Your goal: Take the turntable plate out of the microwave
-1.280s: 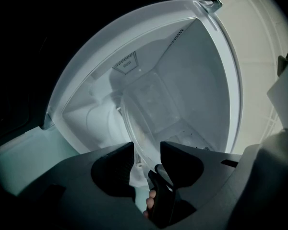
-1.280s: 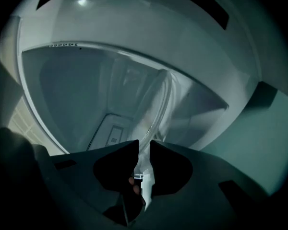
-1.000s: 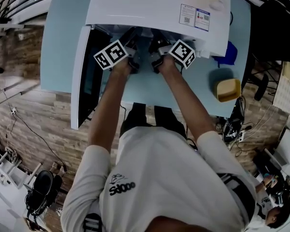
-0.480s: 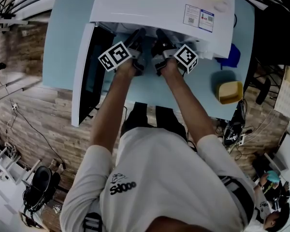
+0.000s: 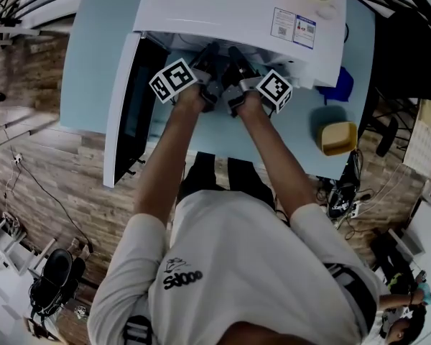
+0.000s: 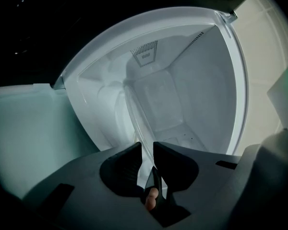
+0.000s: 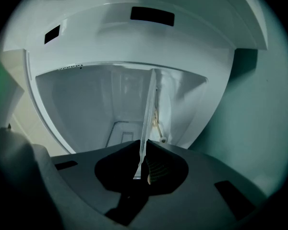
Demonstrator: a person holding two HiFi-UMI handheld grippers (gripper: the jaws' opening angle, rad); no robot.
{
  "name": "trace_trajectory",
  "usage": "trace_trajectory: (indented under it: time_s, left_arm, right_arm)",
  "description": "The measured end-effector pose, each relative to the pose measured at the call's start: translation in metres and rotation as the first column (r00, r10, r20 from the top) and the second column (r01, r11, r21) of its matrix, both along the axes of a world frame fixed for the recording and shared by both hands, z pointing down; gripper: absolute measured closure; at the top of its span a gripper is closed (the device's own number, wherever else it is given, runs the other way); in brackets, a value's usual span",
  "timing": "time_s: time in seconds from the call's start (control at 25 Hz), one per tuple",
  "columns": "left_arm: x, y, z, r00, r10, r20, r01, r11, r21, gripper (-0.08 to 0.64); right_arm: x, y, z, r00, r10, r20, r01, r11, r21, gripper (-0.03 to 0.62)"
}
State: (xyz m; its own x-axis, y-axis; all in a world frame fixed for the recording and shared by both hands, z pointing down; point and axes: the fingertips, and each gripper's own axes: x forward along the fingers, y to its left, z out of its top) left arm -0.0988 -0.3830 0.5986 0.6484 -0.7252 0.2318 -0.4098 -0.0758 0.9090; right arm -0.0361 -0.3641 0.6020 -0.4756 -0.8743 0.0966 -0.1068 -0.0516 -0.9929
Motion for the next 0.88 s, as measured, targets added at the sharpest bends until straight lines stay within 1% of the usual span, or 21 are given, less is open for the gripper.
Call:
trace_trajectory:
  time_s: [0.16,0.32,0.48,0.64,0.72,0.88]
  left_arm:
    - [0.001,0.006,0.001,1.000,0.007,0.010,-0.007,1.000,-0.003,0.480]
    - [-0.003,0.014,-0.006,1.000,-0.002,-0.023,0.002,1.000,0.000,0.480]
    - [-0.006,0.029,-0.005,0.999,0.011,-0.030,-0.011,1.000,-0.005,0.480]
    - [-0.009,0.042,-0.005,0.999,0.029,-0.038,-0.028,0.999,0.028,0.467]
    - [-0.010,0.041,-0.003,0.998,0.019,-0.060,-0.018,0.999,0.029,0.448]
    - [-0.014,0.027,0.000,0.991,-0.032,-0.133,0.034,0.999,0.010,0.406]
  right_arm:
    - [0.001,0.004,0.002,1.000,0.001,-0.006,-0.001,1.000,-0.001,0.561]
    - [-0.004,0.011,-0.006,1.000,-0.008,0.004,0.008,1.000,0.012,0.560]
    - [-0.008,0.025,-0.008,1.000,-0.016,0.020,0.016,1.000,0.010,0.561]
    - [-0.012,0.040,-0.008,0.999,-0.033,0.034,0.033,0.999,-0.002,0.561]
    - [-0.013,0.045,-0.009,0.998,-0.042,0.040,0.042,0.999,0.002,0.561]
    - [-0.013,0.055,-0.014,0.998,-0.052,0.041,0.052,0.999,0.012,0.561]
